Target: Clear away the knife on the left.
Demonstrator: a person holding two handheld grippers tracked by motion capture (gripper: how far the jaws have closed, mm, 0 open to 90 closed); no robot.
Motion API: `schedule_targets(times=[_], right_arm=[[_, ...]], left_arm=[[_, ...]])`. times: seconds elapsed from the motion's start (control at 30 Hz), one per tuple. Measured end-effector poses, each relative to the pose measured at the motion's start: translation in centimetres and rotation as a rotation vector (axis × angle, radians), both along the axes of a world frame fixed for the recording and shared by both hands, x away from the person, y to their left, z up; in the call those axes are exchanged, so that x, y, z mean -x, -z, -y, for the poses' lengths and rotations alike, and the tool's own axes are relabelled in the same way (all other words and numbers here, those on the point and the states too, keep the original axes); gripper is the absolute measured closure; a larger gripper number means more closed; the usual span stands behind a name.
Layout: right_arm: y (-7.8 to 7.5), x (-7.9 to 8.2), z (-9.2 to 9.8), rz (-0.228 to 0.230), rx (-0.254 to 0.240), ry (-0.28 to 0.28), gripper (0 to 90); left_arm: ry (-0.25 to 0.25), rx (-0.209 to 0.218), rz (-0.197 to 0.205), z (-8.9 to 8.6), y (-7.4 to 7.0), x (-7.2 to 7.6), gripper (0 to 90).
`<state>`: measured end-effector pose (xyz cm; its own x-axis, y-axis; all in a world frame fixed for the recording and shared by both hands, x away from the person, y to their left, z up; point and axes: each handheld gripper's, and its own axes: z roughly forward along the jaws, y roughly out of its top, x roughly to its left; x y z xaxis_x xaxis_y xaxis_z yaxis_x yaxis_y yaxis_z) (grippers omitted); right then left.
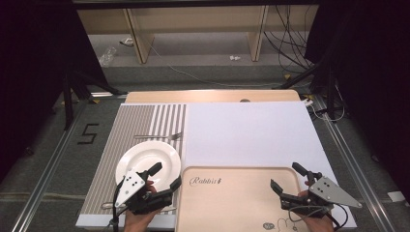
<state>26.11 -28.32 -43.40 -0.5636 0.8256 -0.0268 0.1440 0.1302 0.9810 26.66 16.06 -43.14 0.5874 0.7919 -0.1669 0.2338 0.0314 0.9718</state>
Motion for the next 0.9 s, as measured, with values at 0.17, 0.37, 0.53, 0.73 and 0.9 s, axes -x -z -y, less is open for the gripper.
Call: schedule_targets(times=[0.17,0.37,0.53,0.73,0.9], right_arm=[[0.0,0.0,0.0,0.004,-0.001,0.001,12.1],[0.0,0.1,0.0,0.003,-0.004,-0.001,12.1],[0.0,0.0,0.0,0.002,0.004,0.000,12.0],[0.1,0.0,0.0,0.001,0.007,0.000,11.9],[0.1,0.0,0.0,0.002,0.013,0.001,11.9]], left_arm=[[0.002,0.001,-0.007,0.0,0.0,0.0,18.8],[0.007,-0.009,-0.019,0.1,0.0,0.0,18.9],[0.038,-0.016,-0.041,-0.1,-0.2,-0.1,19.5],[0.045,-0.122,-0.103,-0.3,-0.5,0.0,20.1],[0.044,-0.141,-0.120,-0.8,-1.0,-0.1,20.9]])
